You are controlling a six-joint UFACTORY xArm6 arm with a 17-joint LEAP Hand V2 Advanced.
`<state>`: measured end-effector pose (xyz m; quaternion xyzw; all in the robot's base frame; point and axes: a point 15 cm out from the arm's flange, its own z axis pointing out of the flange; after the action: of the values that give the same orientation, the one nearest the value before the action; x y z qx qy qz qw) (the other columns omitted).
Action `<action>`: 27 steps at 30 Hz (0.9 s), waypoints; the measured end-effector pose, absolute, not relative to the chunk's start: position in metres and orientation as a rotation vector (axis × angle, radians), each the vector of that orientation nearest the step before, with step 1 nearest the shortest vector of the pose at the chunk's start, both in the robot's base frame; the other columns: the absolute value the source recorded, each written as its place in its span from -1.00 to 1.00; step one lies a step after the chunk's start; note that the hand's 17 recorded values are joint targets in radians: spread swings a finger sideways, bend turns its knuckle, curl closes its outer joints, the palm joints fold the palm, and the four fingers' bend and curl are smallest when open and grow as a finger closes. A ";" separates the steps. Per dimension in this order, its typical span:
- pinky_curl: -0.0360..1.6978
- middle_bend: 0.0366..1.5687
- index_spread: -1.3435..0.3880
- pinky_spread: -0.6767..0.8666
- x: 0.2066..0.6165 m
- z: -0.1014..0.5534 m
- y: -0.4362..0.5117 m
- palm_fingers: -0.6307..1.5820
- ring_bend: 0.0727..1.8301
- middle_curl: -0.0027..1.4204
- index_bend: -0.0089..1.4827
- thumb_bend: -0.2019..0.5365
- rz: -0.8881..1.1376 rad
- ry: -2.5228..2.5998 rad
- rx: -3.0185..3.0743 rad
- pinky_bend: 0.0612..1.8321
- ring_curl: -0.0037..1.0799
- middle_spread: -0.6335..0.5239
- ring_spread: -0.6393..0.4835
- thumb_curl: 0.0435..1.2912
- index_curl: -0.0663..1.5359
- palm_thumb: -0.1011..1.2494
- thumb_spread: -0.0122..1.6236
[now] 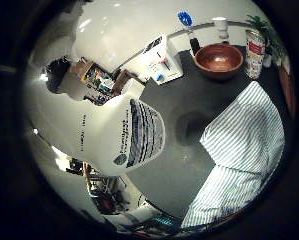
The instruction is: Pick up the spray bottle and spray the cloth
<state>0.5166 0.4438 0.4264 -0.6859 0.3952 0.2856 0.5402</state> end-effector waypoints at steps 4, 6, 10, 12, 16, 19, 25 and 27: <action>0.78 0.52 0.28 -0.39 0.501 0.410 0.447 0.53 0.31 0.41 0.57 -0.48 0.735 0.940 -1.652 0.10 0.93 -0.28 -0.42 -0.15 0.12 0.60 0.59; 0.78 0.53 0.28 -0.39 0.497 0.409 0.450 0.53 0.30 0.41 0.57 -0.48 0.741 0.928 -1.661 0.10 0.93 -0.28 -0.42 -0.15 0.12 0.60 0.59; 0.79 0.53 0.28 -0.38 0.482 0.392 0.451 0.53 0.30 0.41 0.57 -0.47 0.775 0.944 -1.677 0.10 0.93 -0.28 -0.43 -0.15 0.12 0.61 0.59; 0.79 0.53 0.28 -0.38 0.473 0.383 0.452 0.53 0.30 0.41 0.57 -0.47 0.785 0.944 -1.690 0.10 0.93 -0.27 -0.43 -0.16 0.12 0.61 0.59; 0.79 0.53 0.28 -0.37 0.459 0.371 0.459 0.53 0.30 0.41 0.57 -0.47 0.809 0.940 -1.712 0.09 0.93 -0.27 -0.43 -0.16 0.13 0.62 0.60; 0.80 0.53 0.28 -0.37 0.451 0.367 0.466 0.53 0.30 0.41 0.57 -0.47 0.823 0.930 -1.723 0.09 0.93 -0.27 -0.43 -0.16 0.13 0.62 0.61; 0.81 0.53 0.28 -0.36 0.431 0.358 0.479 0.53 0.30 0.41 0.57 -0.47 0.848 0.918 -1.748 0.09 0.94 -0.27 -0.43 -0.16 0.13 0.62 0.61; 0.82 0.53 0.28 -0.36 0.425 0.354 0.482 0.53 0.30 0.41 0.57 -0.47 0.854 0.912 -1.759 0.09 0.94 -0.27 -0.43 -0.16 0.13 0.62 0.61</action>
<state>0.4248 0.4824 0.3543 -0.7184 0.3727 0.3490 0.4724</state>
